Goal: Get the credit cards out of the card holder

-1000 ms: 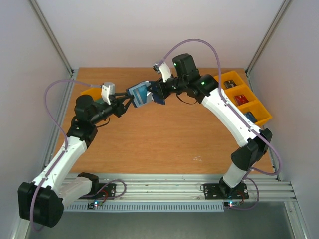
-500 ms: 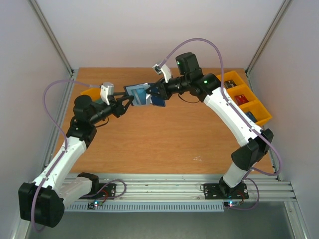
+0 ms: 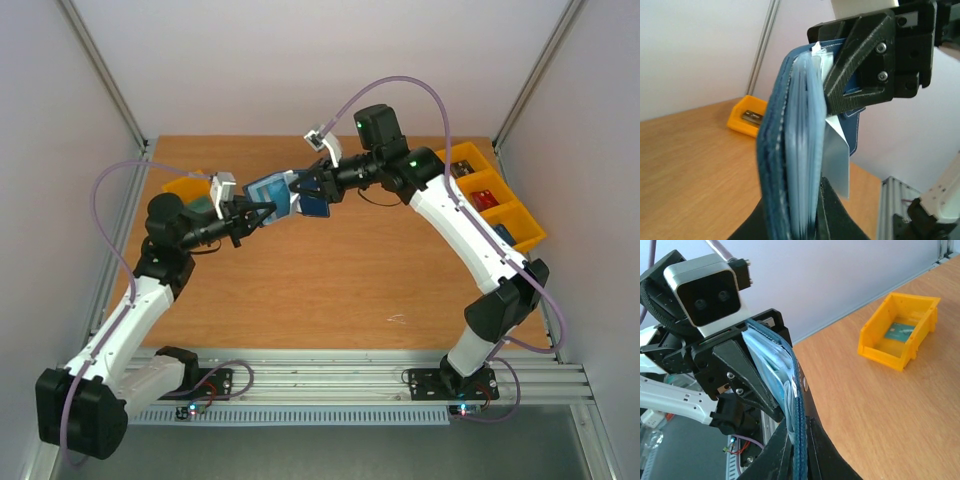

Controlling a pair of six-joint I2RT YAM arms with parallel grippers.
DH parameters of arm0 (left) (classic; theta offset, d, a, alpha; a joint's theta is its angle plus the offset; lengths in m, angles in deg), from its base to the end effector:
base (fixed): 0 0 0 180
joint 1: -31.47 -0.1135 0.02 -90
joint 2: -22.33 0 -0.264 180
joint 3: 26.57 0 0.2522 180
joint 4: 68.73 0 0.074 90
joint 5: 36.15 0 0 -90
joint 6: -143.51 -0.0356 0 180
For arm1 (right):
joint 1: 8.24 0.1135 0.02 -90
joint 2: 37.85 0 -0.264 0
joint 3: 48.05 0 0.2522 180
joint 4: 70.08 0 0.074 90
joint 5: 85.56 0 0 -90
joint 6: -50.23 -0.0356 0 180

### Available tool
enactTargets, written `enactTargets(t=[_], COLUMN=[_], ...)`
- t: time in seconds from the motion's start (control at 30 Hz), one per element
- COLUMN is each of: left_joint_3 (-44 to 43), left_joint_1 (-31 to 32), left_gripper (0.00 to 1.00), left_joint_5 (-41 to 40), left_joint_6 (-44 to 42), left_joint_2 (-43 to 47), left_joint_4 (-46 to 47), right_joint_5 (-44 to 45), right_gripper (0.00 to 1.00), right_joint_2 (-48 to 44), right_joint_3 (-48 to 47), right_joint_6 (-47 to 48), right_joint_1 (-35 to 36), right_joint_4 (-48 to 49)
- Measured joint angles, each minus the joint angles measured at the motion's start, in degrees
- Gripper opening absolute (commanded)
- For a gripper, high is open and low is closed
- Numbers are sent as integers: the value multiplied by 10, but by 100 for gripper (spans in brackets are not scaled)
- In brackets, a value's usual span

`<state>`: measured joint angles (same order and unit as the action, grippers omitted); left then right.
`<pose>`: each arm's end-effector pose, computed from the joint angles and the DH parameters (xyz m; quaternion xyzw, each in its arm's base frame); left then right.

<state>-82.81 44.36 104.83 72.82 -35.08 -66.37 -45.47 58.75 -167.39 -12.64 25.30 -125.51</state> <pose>0.2145 -0.0775 0.3328 0.2716 0.6478 -0.4682 0.5361 0.2888 0.2241 0.4209 -0.5764 0.5845 0.3940 0.4134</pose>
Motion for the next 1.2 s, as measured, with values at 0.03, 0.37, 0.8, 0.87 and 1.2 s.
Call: enactTargets(t=[0.03, 0.37, 0.8, 0.87, 1.2], left_joint_3=[0, -1, 10, -9, -75], left_joint_1=[0, 16, 78, 80, 83], left_gripper=[0, 0, 0, 0, 0], left_joint_5=[2, -162, -558, -564, -512], left_joint_6=[-2, -116, -674, -670, -455], left_joint_2=[1, 3, -30, -33, -35], left_joint_4=[2, -127, -250, -275, -332], right_joint_5=[-2, 207, 219, 167, 55], right_gripper=[10, 28, 30, 28, 17], right_joint_2=[0, -10, -30, -30, -2], right_joint_3=[0, 7, 70, 83, 96], right_joint_6=[2, -48, -52, -63, -178], right_joint_1=[-1, -45, 20, 38, 58], right_joint_4=[0, -28, 1, 42, 221])
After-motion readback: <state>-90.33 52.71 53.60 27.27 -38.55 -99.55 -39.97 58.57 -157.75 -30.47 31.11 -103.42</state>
